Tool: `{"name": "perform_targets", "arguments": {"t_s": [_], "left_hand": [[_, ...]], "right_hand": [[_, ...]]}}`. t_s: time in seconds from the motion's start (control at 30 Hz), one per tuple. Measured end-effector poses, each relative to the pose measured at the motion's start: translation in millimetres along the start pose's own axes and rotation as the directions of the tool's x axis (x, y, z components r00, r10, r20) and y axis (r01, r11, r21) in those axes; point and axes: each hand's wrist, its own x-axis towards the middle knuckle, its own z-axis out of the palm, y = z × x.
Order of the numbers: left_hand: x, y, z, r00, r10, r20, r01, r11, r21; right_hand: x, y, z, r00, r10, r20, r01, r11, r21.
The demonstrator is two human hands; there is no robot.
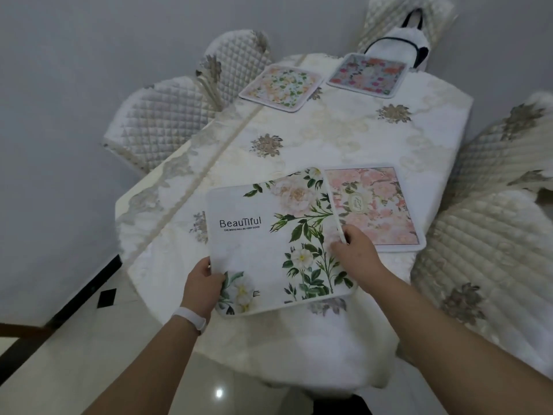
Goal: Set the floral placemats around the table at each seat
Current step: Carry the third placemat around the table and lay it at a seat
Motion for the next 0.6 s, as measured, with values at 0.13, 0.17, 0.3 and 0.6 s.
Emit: {"name": "perform_targets", "arguments": {"t_s": [0.13,0.17,0.3,0.6], "left_hand": [[-18.3,-9.9,-67.5,0.997,0.071,-0.036,-0.074,0.995,-0.073],[-23.4,-14.4,-88.8,0.995,0.090,-0.053,-0.095,0.991,-0.091],[-43.1,-36.3,-182.1,0.985,0.152,-0.085,-0.164,0.973,-0.165],[-86.3,-90.4,-360.2,0.969,0.151,-0.193,-0.205,0.933,-0.297]], "right_hand": [[-45.0,-24.8,52.6,0.998,-0.048,-0.049,0.046,0.998,-0.037],[-57.7,-32.5,69.4,0.996,-0.063,-0.056,0.060,0.997,-0.044],[-107.6,-62.5,144.1,0.991,-0.124,-0.054,0.123,0.992,-0.033],[-184.8,-131.6,285.7,0.965,-0.251,0.082,0.254,0.967,-0.031]]}}
